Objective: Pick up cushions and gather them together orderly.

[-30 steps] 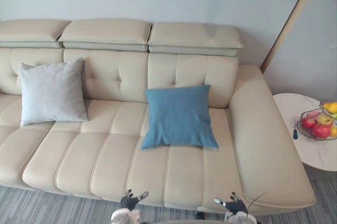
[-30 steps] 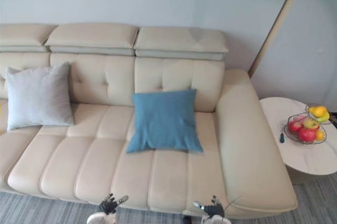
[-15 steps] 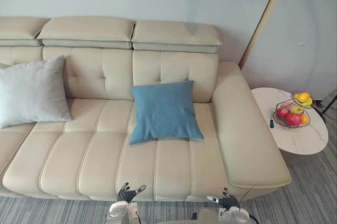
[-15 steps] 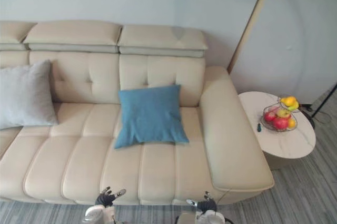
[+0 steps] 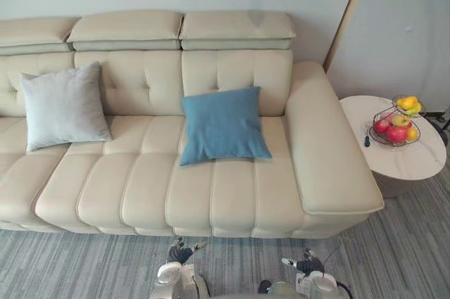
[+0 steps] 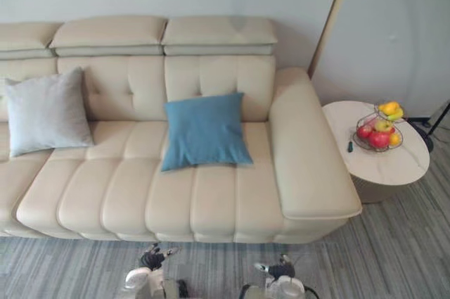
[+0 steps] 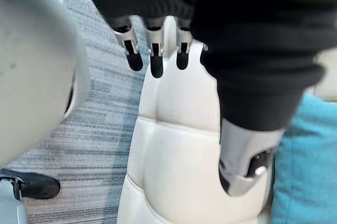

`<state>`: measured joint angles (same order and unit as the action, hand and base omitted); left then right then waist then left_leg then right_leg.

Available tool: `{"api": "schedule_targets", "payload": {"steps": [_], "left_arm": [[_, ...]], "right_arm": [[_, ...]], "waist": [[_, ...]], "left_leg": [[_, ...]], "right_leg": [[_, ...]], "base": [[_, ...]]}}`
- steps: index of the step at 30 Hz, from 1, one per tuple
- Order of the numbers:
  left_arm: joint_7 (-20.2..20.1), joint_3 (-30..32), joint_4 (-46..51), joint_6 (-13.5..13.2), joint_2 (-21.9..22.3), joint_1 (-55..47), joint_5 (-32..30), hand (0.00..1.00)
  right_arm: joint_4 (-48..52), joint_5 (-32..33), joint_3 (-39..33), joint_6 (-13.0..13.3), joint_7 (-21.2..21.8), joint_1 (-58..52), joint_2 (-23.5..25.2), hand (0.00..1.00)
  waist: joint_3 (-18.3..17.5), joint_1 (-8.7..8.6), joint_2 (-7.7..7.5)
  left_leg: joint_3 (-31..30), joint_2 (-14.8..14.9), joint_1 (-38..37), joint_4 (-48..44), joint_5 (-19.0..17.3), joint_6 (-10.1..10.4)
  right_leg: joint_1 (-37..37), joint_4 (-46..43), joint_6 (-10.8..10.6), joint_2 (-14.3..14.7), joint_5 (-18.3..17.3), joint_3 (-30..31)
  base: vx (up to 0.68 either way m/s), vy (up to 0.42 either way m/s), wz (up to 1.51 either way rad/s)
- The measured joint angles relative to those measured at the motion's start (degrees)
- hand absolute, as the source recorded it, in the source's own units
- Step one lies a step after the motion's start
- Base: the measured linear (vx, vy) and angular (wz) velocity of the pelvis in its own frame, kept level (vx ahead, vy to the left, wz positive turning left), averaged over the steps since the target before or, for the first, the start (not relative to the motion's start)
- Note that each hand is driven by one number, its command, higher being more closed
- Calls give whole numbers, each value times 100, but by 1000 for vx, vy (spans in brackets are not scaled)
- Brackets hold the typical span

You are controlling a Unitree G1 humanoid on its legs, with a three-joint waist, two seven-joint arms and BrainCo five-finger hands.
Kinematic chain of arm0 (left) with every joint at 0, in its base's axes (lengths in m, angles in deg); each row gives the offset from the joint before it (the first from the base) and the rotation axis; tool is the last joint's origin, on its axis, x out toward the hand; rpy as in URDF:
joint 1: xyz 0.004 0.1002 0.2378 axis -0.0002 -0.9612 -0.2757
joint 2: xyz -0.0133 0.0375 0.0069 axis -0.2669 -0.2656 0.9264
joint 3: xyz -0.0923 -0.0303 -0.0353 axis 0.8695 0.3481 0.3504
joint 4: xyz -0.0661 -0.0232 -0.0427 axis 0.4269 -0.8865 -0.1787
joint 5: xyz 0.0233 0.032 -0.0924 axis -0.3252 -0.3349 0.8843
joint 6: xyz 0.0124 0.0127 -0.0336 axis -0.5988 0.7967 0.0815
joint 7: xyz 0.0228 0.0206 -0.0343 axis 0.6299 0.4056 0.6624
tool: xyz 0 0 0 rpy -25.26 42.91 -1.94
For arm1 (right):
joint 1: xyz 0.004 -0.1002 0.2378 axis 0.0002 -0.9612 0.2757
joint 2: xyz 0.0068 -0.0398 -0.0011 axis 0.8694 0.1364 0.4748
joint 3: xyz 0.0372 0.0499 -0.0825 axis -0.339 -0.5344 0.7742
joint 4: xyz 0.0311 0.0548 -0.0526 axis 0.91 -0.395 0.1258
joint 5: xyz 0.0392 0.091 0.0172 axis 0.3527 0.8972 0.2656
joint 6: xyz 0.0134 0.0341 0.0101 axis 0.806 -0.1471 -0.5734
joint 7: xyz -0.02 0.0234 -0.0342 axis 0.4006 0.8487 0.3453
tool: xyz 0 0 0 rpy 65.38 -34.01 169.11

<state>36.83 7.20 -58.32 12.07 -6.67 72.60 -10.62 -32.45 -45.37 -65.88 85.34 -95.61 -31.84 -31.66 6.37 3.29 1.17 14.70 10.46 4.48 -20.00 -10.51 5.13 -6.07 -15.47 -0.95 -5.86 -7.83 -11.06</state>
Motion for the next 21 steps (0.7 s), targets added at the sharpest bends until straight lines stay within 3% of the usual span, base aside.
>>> {"api": "schedule_targets", "payload": {"steps": [5, 8, 9, 10, 16, 21], "left_arm": [[-9, 71, -192, 28, -212, -100, -21, 0], [-74, 77, -344, 31, -235, -163, -63, 0], [-85, 77, -381, 36, -239, -164, -66, 0], [-131, 226, -712, 129, -439, -287, -193, 0], [-131, 227, -712, 129, -440, -291, -179, 0], [-136, 282, -718, 147, -429, -322, 8, 0]], "right_arm": [[-112, -49, -432, -72, 79, -213, 159, 0], [-259, -46, -835, -132, 107, -351, 126, 0], [-268, -45, -866, -138, 112, -350, 118, 0], [-622, -37, -1162, -169, 194, -227, -16, 0], [-622, -9, -1167, -170, 194, -224, -15, 0], [-636, 414, -1295, -230, 205, -222, -4, 0]], "waist": [[-294, -41, -224], [-475, -58, -156], [-489, -58, -132], [-462, -104, -138], [-461, -104, -137], [-459, -111, -131]], "left_leg": [[207, -442, -433, 980, 126, -77], [205, -652, -752, 1419, 233, -126], [205, -672, -778, 1481, 276, -123], [-146, -730, -1264, 1982, 563, -181], [-175, -737, -1253, 1985, 564, -181], [-173, -757, -1251, 2157, 594, -187]], "right_leg": [[395, 822, -239, -148, 562, 205], [661, 1186, -297, -221, 719, 263], [677, 1206, -307, -224, 726, 275], [925, 1364, -336, -105, 683, 245], [930, 1368, -339, -115, 680, 212], [919, 1494, -383, -139, 675, 115]], "base": [[-19, 156, -13], [80, 131, -1], [68, 56, -2], [45, 35, -1], [0, 0, 2], [0, 0, 2]]}}
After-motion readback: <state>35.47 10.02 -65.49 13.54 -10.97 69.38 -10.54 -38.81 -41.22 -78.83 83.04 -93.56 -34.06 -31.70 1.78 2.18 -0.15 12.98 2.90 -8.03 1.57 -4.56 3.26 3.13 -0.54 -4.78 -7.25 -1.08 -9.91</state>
